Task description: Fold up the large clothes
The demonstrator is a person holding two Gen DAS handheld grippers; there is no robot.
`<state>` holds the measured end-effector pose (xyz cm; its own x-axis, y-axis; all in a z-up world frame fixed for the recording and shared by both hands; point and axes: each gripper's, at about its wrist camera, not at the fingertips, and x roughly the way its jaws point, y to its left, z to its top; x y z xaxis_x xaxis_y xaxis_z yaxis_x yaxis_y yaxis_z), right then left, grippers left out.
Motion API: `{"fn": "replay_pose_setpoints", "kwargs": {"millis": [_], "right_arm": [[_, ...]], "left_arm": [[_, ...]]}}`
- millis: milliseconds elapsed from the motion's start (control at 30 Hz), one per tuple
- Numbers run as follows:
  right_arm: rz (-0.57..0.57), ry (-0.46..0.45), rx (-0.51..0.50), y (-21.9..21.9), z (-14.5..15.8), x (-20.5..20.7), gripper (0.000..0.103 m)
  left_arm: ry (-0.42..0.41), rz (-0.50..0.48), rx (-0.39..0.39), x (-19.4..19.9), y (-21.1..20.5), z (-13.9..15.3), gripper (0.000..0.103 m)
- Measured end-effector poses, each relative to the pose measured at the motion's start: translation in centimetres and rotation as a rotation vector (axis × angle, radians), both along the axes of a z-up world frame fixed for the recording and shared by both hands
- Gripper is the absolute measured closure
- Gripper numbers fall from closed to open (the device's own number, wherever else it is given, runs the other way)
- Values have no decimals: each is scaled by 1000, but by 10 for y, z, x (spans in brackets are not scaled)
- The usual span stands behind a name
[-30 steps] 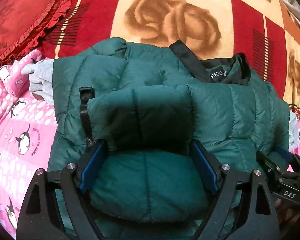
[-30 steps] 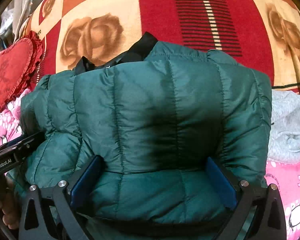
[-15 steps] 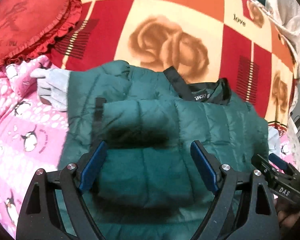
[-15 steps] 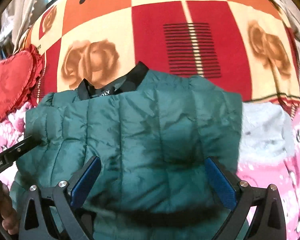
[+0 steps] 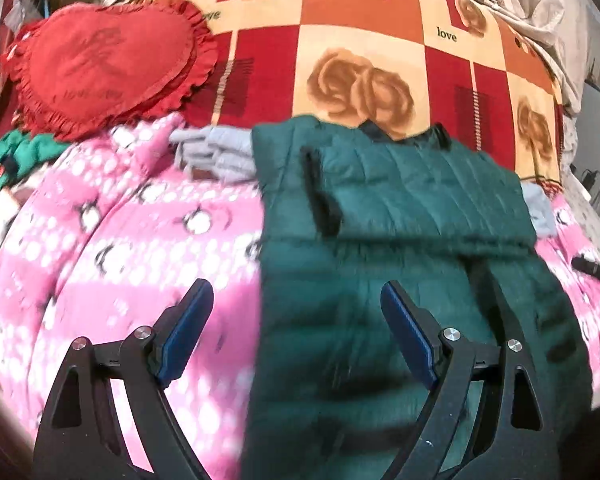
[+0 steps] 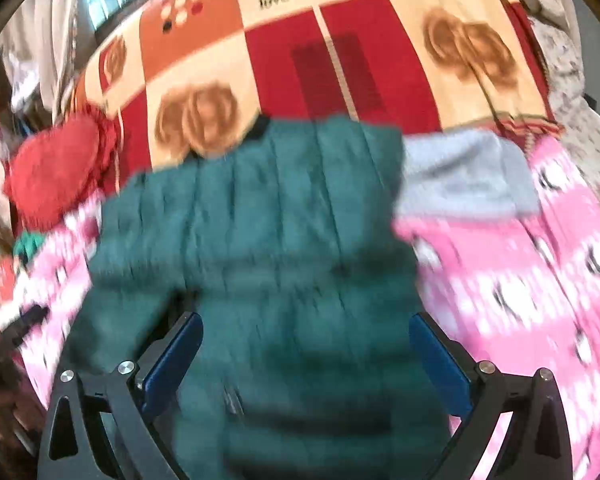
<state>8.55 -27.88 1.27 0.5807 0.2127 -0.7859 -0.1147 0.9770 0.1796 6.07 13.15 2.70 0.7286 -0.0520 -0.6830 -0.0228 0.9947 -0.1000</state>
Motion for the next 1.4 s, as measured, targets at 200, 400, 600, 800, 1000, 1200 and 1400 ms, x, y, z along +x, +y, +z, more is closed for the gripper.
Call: {"fn": "replay_pose_setpoints", "kwargs": {"millis": [200, 400, 600, 800, 1000, 1200, 1400], "right_arm": [[58, 69, -66, -7, -29, -29, 1], [94, 153, -152, -12, -56, -35, 1], [17, 74, -43, -55, -46, -73, 1], [-17, 162, 39, -84, -74, -97, 1], [-5, 130, 63, -87, -85, -103, 0], [55, 142, 103, -87, -80, -103, 0], [281, 137, 78, -49, -78, -113, 0]], "left_arm": [[33, 30, 68, -28, 16, -24, 17], [113, 61, 12, -36, 24, -55, 17], [108, 61, -18, -58, 30, -57, 17], [180, 66, -112, -71, 38, -74, 17], [210, 45, -175, -71, 34, -82, 10], [208, -65, -157, -77, 15, -82, 1], [193, -118, -212, -82, 15, -74, 1]]}}
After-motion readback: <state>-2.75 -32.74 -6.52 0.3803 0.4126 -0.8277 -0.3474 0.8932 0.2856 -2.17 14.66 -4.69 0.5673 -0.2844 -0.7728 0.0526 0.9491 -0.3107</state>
